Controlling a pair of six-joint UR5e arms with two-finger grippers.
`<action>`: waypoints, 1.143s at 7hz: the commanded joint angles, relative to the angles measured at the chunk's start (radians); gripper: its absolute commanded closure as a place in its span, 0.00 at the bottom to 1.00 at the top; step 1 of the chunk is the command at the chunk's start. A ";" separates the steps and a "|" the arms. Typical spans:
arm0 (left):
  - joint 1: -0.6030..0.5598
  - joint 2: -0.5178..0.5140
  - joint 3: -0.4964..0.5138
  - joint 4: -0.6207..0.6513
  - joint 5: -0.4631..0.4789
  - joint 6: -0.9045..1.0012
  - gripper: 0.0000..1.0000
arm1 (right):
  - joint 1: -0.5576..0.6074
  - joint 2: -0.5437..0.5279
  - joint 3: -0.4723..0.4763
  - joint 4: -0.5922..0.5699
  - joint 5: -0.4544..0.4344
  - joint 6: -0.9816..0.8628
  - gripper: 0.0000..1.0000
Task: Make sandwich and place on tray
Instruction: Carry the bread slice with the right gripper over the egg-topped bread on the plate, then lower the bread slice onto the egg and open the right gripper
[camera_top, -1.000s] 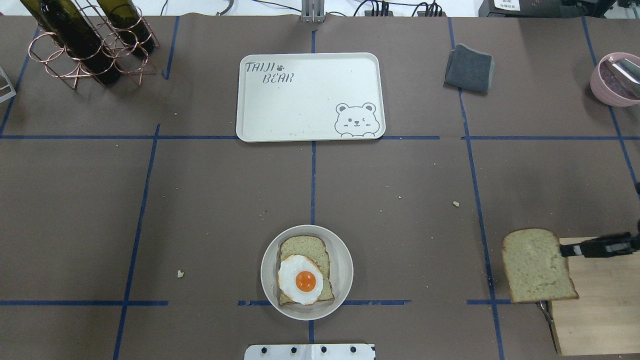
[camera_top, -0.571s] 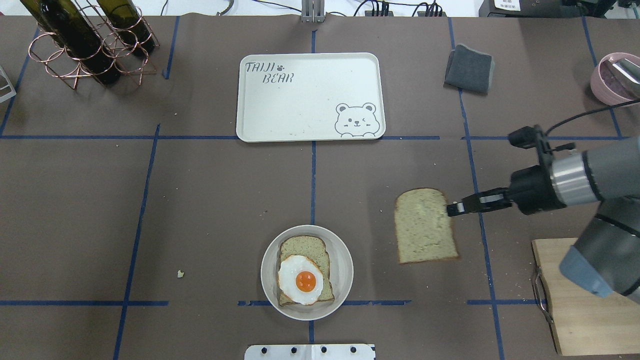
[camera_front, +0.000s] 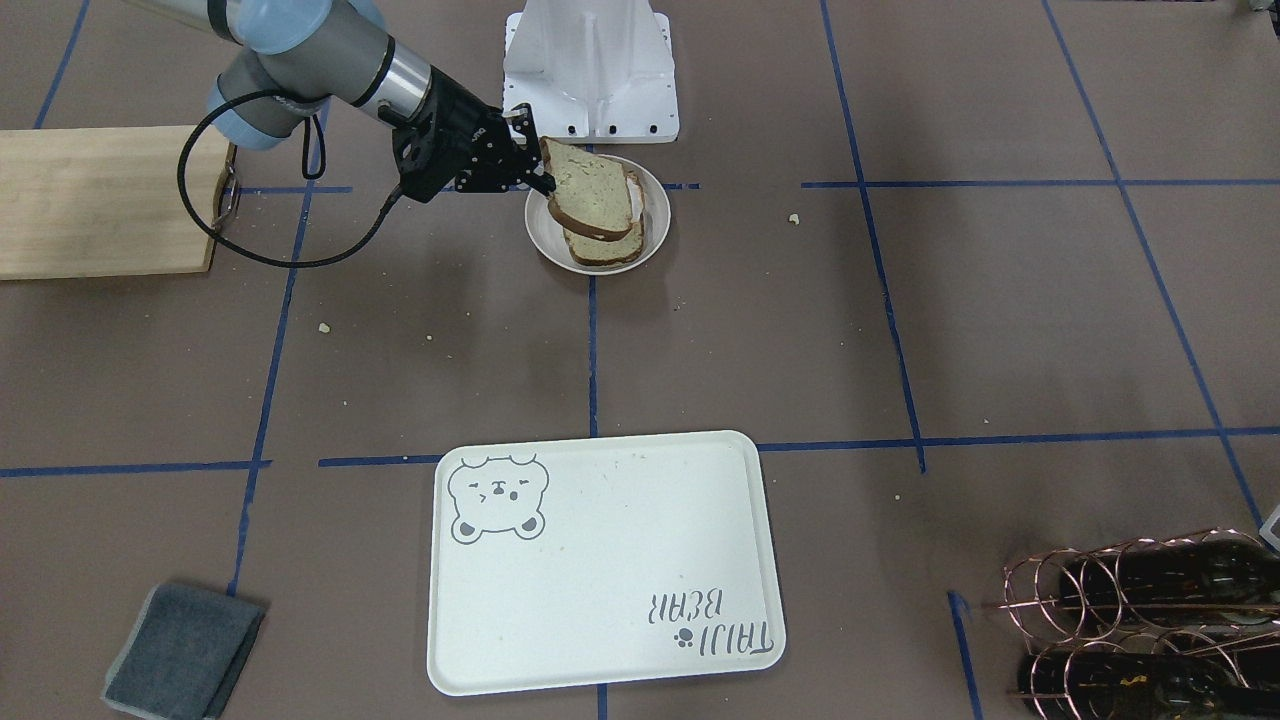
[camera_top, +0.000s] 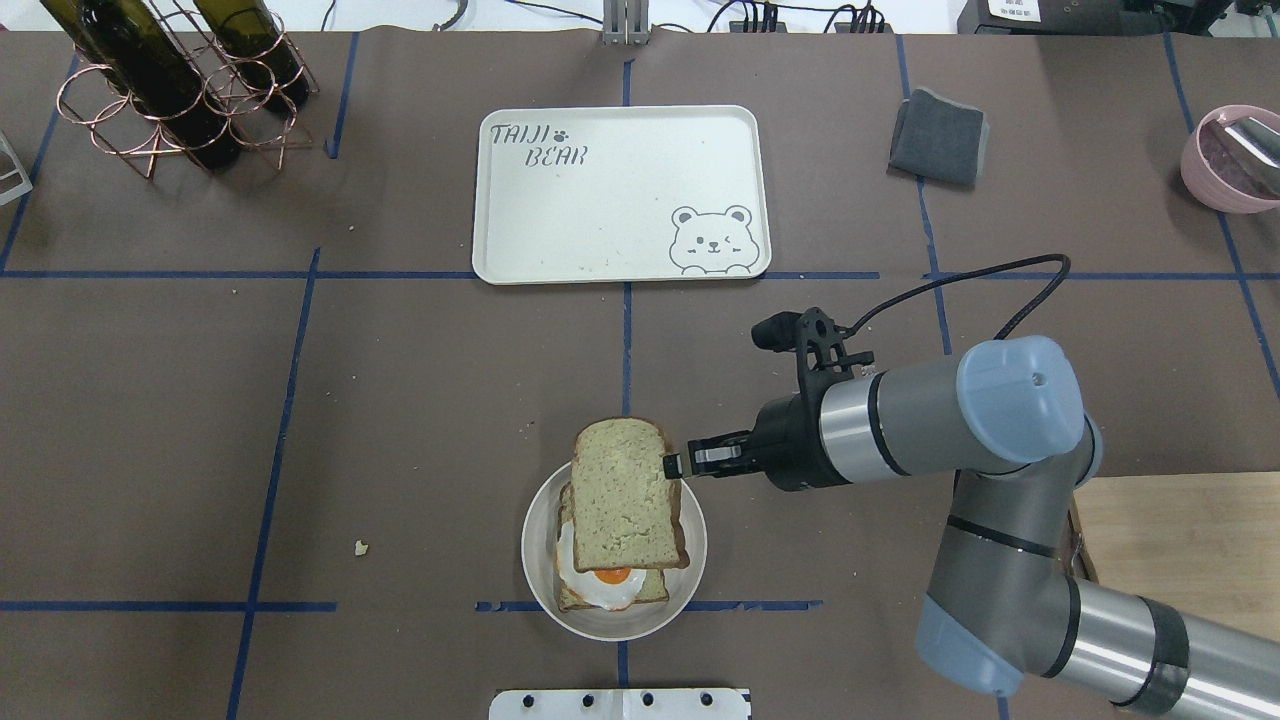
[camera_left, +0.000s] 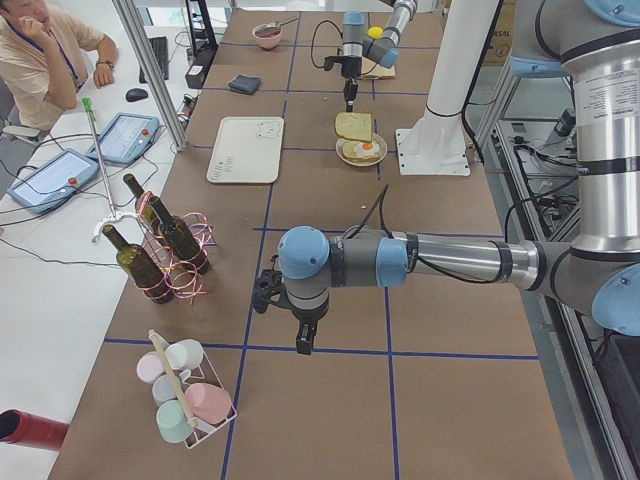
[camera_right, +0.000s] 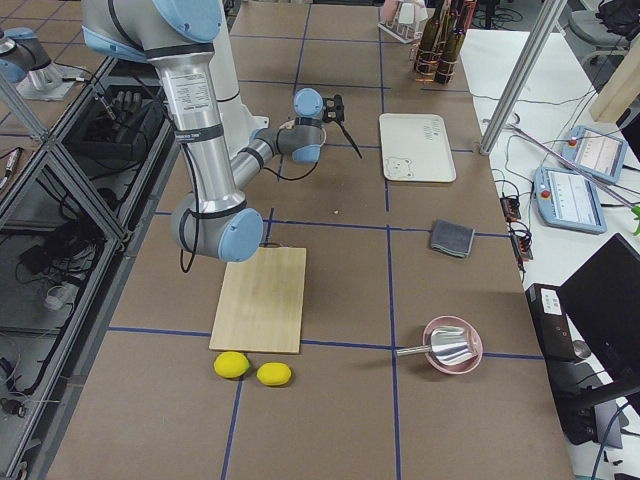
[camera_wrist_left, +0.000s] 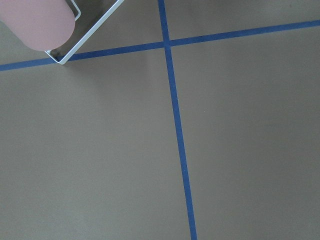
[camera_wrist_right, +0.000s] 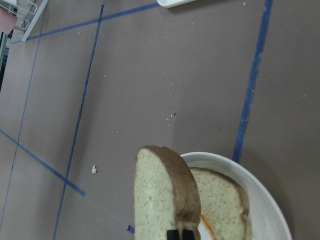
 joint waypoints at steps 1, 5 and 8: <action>0.000 0.000 0.001 0.000 0.001 0.000 0.00 | -0.079 0.009 -0.010 -0.032 -0.095 0.001 1.00; 0.000 0.000 0.001 0.000 0.001 0.000 0.00 | -0.099 -0.002 -0.027 -0.109 -0.140 -0.013 1.00; 0.000 0.000 0.001 0.000 0.001 0.000 0.00 | -0.108 0.008 -0.036 -0.147 -0.195 -0.016 0.23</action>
